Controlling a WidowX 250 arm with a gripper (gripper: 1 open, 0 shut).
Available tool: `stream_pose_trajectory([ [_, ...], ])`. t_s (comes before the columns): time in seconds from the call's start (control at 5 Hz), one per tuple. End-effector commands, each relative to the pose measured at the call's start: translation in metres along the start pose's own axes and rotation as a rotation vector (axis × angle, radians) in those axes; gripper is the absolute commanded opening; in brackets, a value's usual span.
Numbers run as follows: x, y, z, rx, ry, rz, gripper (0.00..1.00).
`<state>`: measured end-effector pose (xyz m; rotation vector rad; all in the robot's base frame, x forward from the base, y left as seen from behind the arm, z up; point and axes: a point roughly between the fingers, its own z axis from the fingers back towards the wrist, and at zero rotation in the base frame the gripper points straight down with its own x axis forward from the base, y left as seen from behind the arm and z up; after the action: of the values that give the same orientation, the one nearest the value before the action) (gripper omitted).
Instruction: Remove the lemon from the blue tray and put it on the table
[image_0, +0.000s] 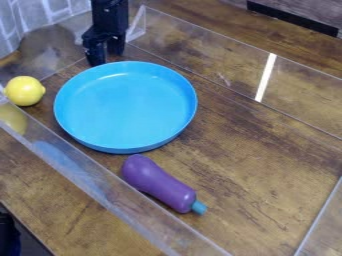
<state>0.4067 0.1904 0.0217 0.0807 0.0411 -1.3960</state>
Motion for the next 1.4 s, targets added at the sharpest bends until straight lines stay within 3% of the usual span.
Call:
stream_pose_trajectory([
  [0.0, -0.007, -0.003, 0.004, 0.006, 0.005, -0.015, 1.00],
  [0.4, -0.004, -0.010, 0.003, 0.001, 0.005, -0.074, 1.00],
  [1.0, -0.005, -0.008, 0.000, -0.006, -0.007, -0.002, 1.00],
  [1.2, -0.005, -0.009, -0.002, -0.001, -0.016, -0.074, 1.00],
])
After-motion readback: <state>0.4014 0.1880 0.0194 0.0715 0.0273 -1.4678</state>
